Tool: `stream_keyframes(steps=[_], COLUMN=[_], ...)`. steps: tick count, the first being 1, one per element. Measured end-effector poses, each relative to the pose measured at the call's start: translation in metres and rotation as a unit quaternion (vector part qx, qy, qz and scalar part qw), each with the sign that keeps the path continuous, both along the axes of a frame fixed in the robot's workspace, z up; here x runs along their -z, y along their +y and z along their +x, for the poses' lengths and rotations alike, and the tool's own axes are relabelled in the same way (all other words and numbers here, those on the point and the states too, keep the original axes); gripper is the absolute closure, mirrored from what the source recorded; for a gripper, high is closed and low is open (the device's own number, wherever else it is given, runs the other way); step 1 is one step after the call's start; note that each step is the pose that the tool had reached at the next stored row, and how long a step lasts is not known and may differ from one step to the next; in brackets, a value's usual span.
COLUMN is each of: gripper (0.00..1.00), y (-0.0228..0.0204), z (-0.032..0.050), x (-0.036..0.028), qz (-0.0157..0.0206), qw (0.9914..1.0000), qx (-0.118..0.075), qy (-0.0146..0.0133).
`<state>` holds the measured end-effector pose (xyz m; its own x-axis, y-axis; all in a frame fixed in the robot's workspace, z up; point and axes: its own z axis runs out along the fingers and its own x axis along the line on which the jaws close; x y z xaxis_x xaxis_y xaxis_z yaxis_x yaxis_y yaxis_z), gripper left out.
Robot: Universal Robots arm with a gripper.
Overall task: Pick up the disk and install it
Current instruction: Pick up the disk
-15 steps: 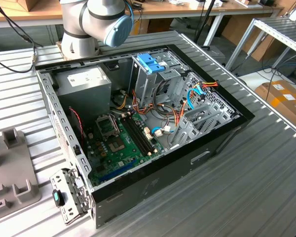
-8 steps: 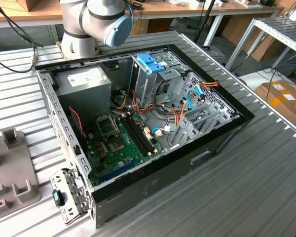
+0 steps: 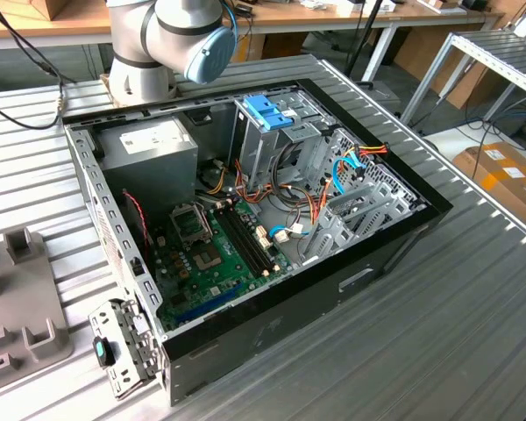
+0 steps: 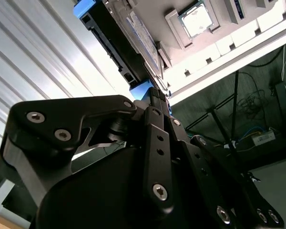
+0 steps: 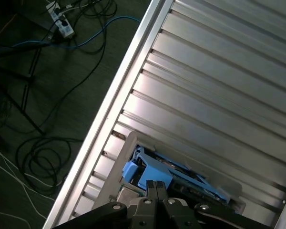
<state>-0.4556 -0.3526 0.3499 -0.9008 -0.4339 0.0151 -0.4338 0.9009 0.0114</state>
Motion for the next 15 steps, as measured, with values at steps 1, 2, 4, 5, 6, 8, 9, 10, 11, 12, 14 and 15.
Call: stream_keyframes(steps=[1,2,4,5,6,8,9,10,11,12,14,15], gripper=[0.89,0.89,0.89,0.89,0.89,0.89,0.89,0.89,0.89,0.89,0.89,0.89], y=[0.0,0.0,0.0,0.0,0.0,0.0,0.0,0.0,0.0,0.0,0.0,0.0], z=[0.0,0.0,0.0,0.0,0.0,0.0,0.0,0.0,0.0,0.0,0.0,0.0], x=[0.0,0.0,0.0,0.0,0.0,0.0001,0.0,0.0,0.0,0.0,0.0,0.0], qz=[0.0,0.0,0.0,0.0,0.0,0.0,0.0,0.0,0.0,0.0,0.0,0.0], qw=[1.0,0.99998,0.9999,0.99985,0.99978,0.9994,0.99916,0.99894,0.99864,0.99793,0.99704,0.99655], qx=[-0.003,-0.006,-0.014,-0.018,-0.021,-0.035,-0.041,-0.046,-0.052,-0.064,-0.077,-0.083], qy=[0.0,0.0,0.0,0.0,0.0,-0.0001,0.0,0.0,-0.0001,0.0,0.0,0.0])
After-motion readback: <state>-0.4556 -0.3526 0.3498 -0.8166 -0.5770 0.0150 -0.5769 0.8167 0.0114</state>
